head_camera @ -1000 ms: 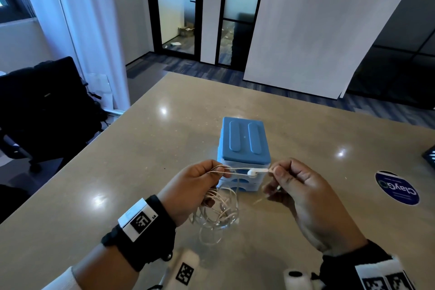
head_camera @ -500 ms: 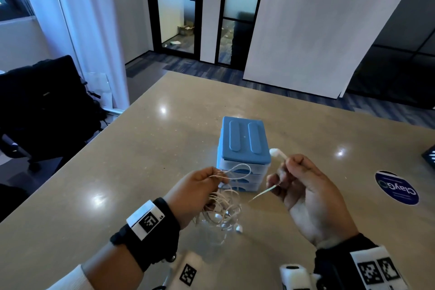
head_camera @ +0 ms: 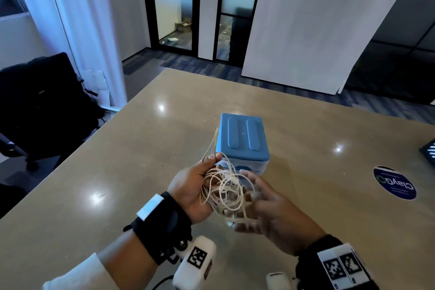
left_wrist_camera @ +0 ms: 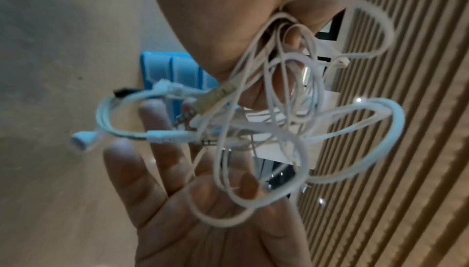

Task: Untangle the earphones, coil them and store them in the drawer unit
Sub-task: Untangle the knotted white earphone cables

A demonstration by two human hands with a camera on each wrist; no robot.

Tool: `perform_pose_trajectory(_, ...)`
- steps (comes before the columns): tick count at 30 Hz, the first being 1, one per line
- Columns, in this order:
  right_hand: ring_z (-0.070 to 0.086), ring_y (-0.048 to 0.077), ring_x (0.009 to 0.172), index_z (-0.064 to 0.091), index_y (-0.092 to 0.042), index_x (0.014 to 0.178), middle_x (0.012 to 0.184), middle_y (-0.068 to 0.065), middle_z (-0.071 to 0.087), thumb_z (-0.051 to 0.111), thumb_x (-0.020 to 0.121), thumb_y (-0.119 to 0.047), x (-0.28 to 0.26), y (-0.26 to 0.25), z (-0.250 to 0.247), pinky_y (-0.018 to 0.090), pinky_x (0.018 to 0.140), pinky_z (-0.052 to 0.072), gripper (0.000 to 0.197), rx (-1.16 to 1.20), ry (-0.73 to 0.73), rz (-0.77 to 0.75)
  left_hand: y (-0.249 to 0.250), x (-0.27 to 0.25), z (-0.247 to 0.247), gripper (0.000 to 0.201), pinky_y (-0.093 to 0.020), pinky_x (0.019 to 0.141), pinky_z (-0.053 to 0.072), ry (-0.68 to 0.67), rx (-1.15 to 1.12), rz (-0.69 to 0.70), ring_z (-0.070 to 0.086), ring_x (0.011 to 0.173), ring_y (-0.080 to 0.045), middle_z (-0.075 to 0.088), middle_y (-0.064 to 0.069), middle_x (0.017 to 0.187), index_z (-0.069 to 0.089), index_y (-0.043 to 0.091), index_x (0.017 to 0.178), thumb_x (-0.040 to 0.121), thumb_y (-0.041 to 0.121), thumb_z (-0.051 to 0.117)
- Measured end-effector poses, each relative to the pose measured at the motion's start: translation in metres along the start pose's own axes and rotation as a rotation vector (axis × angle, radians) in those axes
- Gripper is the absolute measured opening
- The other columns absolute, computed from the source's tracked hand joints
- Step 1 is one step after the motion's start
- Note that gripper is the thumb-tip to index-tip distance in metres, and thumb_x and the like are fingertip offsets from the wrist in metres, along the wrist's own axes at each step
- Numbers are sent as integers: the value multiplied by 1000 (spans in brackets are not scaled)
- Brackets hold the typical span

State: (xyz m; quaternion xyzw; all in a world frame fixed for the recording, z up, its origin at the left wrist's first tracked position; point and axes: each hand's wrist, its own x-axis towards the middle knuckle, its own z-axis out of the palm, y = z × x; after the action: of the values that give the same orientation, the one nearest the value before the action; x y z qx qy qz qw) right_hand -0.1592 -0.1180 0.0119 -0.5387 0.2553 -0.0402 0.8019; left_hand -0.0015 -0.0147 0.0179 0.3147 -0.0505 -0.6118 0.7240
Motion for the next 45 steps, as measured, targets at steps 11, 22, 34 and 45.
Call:
perform_pose_trajectory(11, 74, 25, 77, 60, 0, 124, 102, 19, 74, 60, 86, 17, 2, 0, -7, 38, 62, 62, 41, 34, 132, -59, -21, 11, -29, 54, -42, 91, 45, 73, 181, -12, 58, 103, -30, 59, -24, 129, 61, -1, 127, 86, 34, 61)
perform_pose_trajectory(22, 75, 29, 88, 59, -8, 123, 107, 20, 74, 67, 85, 17, -1, -7, -13, 40, 66, 62, 46, -121, 206, -106, -24, -1, -31, 76, -57, 102, 45, -140, 390, -146, 60, 107, -33, 62, -16, 124, 60, 17, 131, 69, 56, 80)
perform_pose_trajectory(34, 75, 18, 86, 51, -43, 113, 101, -6, 76, 82, 70, -11, -16, -21, 5, 37, 80, 61, 62, -561, 313, -386, -24, -3, -10, 66, -56, 80, 55, -218, 401, 71, 66, 92, -35, 62, -21, 117, 51, 21, 131, 73, 2, 77)
perform_pose_trajectory(45, 68, 24, 98, 61, -42, 118, 111, 2, 64, 80, 66, -41, -40, -47, 7, 43, 80, 61, 56, -547, 146, -365, -12, -9, -7, 30, -35, 63, 58, -151, 264, 165, 68, 69, -23, 71, -14, 86, 74, 12, 94, 78, -7, 57)
